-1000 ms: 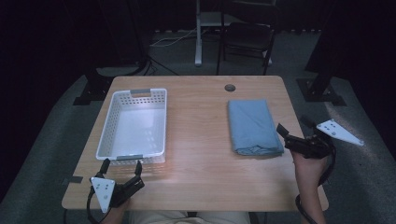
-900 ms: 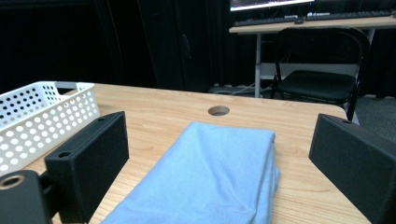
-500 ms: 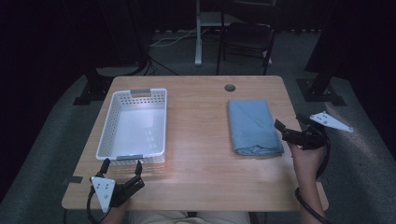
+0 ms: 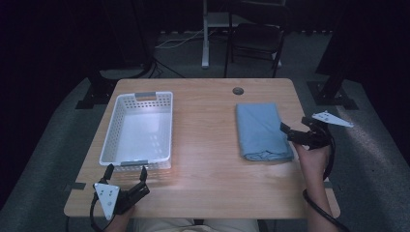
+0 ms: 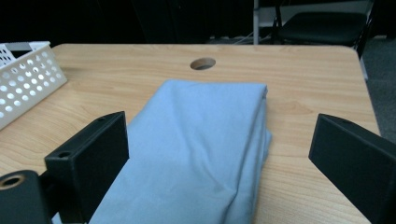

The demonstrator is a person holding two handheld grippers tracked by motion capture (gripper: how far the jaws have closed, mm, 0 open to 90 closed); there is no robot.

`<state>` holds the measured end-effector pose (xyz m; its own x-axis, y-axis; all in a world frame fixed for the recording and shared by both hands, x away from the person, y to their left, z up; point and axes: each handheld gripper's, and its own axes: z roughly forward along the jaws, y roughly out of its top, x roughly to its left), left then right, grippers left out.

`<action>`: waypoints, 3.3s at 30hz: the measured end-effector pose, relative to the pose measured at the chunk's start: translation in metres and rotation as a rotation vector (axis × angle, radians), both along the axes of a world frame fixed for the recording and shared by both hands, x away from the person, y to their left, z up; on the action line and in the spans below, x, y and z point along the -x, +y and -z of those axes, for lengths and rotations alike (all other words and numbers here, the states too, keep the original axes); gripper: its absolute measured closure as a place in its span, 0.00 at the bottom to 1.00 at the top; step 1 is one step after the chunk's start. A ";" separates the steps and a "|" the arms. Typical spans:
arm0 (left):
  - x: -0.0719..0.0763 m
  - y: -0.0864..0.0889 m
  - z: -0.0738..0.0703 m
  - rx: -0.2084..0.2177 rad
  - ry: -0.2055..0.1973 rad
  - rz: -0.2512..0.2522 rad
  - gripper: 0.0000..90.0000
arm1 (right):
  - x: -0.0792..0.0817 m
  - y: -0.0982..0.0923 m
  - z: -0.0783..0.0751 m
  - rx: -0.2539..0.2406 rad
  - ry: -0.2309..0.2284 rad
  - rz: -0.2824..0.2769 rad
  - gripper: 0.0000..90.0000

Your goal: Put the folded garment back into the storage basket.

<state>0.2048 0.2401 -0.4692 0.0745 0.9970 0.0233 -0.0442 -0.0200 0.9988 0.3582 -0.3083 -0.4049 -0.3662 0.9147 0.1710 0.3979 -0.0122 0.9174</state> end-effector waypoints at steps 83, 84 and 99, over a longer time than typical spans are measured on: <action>0.000 0.000 0.000 -0.002 0.003 -0.003 0.02 | -0.042 0.026 0.057 0.085 0.306 -0.247 0.71; 0.000 0.000 0.000 -0.002 0.003 -0.003 0.02 | -0.042 0.027 0.057 0.084 0.307 -0.241 0.71; 0.000 0.000 0.000 -0.002 0.004 -0.004 0.02 | -0.040 0.018 0.058 -0.120 0.310 -0.252 0.75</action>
